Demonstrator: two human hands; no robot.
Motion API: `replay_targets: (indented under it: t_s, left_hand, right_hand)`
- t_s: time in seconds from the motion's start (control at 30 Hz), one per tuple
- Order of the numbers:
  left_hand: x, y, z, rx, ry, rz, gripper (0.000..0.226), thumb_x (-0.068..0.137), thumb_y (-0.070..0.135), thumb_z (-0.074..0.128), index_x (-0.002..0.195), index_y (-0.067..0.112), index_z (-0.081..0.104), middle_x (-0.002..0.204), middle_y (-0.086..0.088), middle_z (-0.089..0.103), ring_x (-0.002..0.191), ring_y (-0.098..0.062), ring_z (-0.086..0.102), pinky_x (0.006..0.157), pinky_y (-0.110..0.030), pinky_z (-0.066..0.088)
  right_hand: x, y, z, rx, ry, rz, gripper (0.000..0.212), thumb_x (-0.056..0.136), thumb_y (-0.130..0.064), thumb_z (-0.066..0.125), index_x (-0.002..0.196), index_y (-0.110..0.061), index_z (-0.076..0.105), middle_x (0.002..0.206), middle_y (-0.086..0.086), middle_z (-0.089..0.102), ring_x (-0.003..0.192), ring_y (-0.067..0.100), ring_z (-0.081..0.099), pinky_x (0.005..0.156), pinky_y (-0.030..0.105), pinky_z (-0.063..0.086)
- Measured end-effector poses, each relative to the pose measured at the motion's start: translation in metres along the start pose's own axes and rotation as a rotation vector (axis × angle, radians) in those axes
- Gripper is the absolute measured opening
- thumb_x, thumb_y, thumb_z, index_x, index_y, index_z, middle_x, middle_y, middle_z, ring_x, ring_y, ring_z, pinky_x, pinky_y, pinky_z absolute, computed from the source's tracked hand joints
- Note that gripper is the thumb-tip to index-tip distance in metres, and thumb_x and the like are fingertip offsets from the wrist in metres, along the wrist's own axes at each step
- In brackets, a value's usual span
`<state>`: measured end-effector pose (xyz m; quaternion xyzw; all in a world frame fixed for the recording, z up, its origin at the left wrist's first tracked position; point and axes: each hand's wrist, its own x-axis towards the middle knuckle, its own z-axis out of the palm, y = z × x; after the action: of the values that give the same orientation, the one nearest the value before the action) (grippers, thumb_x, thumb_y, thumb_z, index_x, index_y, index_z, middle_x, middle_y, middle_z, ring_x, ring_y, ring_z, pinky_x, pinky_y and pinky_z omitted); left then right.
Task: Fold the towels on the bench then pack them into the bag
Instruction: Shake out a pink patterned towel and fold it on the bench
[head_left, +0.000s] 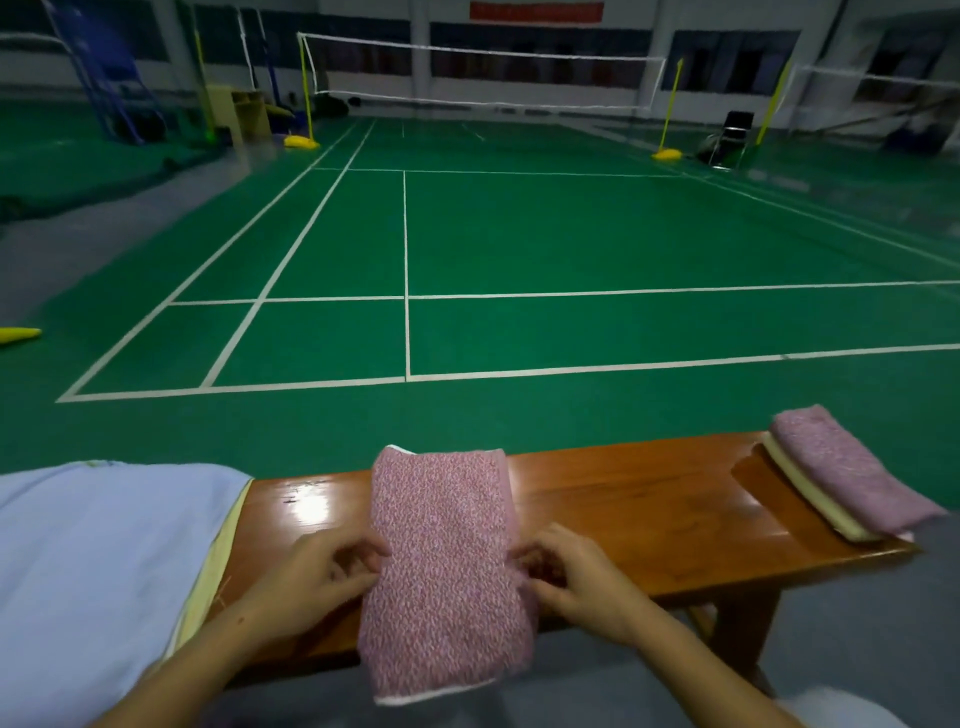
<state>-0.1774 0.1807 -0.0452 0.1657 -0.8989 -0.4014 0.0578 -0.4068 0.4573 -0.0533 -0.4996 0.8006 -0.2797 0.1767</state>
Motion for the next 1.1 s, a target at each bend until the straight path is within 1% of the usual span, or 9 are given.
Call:
replay_targets:
  t_s: [0.1,0.27,0.37,0.53,0.67,0.83,0.93,1.0,1.1]
  left_hand:
    - [-0.013,0.006,0.008,-0.028,-0.091,0.133,0.024,0.089,0.026,0.082,0.11,0.036,0.075,0.115,0.016,0.072,0.109,-0.009,0.067,0.095,-0.036,0.056]
    - [-0.033,-0.009,0.026,0.559,-0.248,0.295,0.078,0.077,0.077,0.067,0.147,0.058,0.038,0.156,0.035,0.023,0.147,0.007,0.021,0.119,-0.024,0.027]
    - [-0.03,-0.015,0.033,0.816,-0.214,0.398,0.092,0.071,0.063,0.075,0.152,0.05,0.034,0.155,0.012,0.037,0.141,-0.007,0.036,0.113,-0.028,0.036]
    - [-0.024,-0.014,0.044,0.818,-0.064,0.506,0.066,0.082,0.048,0.079,0.143,0.041,0.055,0.137,0.003,0.059,0.124,-0.017,0.057,0.101,-0.033,0.051]
    - [-0.028,-0.011,0.033,0.585,0.041,0.527,0.034,0.105,0.049,0.048,0.135,0.043,0.064,0.135,0.015,0.064,0.123,-0.005,0.06,0.099,-0.028,0.054]
    - [-0.03,0.014,0.024,0.09,0.055,0.361,0.026,0.104,0.035,0.062,0.128,0.033,0.072,0.123,0.021,0.072,0.111,-0.003,0.07,0.088,-0.028,0.059]
    - [-0.029,0.032,0.022,-0.135,0.09,0.232,0.023,0.1,0.019,0.068,0.118,0.029,0.078,0.104,0.009,0.078,0.09,-0.01,0.072,0.076,-0.025,0.056]
    - [-0.028,0.042,0.02,-0.266,0.128,0.168,0.026,0.098,0.018,0.068,0.117,0.032,0.079,0.104,0.007,0.079,0.092,-0.009,0.072,0.078,-0.021,0.055]
    - [-0.024,0.051,0.02,-0.364,0.159,0.086,0.027,0.097,0.02,0.066,0.118,0.032,0.079,0.091,0.016,0.077,0.084,0.0,0.069,0.074,-0.014,0.051]
  right_hand:
    - [-0.013,0.005,0.011,-0.209,-0.088,-0.191,0.047,0.094,-0.046,0.063,0.14,-0.051,0.053,0.153,-0.032,0.034,0.143,-0.006,0.026,0.119,0.024,0.031]
    - [-0.026,0.013,0.03,-0.585,-0.264,-0.293,0.106,0.08,-0.054,0.074,0.16,-0.056,0.005,0.173,-0.015,-0.005,0.158,0.014,-0.01,0.125,0.04,-0.001]
    - [-0.022,0.014,0.045,-0.735,-0.207,-0.304,0.106,0.075,-0.041,0.079,0.162,-0.044,0.017,0.171,0.005,0.02,0.157,0.031,0.019,0.125,0.054,0.024]
    - [-0.014,0.013,0.07,-0.66,0.108,-0.399,0.052,0.091,-0.043,0.061,0.142,-0.034,0.053,0.145,0.012,0.054,0.133,0.035,0.051,0.108,0.055,0.047]
    - [-0.011,0.009,0.063,-0.53,0.203,-0.461,0.035,0.1,-0.051,0.059,0.13,-0.032,0.062,0.144,0.007,0.055,0.135,0.03,0.05,0.112,0.048,0.043]
    - [-0.009,-0.006,0.046,-0.033,0.187,-0.412,0.021,0.101,-0.028,0.065,0.119,-0.019,0.069,0.141,-0.009,0.058,0.137,0.017,0.048,0.109,0.039,0.043]
    - [-0.011,-0.021,0.038,0.358,0.227,-0.271,0.018,0.099,-0.028,0.068,0.104,-0.011,0.073,0.107,-0.002,0.073,0.106,0.016,0.067,0.091,0.044,0.053]
    - [-0.012,-0.029,0.035,0.548,0.239,-0.128,0.027,0.097,-0.036,0.069,0.088,-0.012,0.07,0.08,0.003,0.066,0.078,0.013,0.059,0.069,0.043,0.049]
    - [-0.009,-0.034,0.034,0.731,0.243,-0.002,0.04,0.091,-0.045,0.073,0.08,-0.007,0.068,0.075,-0.005,0.055,0.075,0.009,0.049,0.066,0.032,0.037]
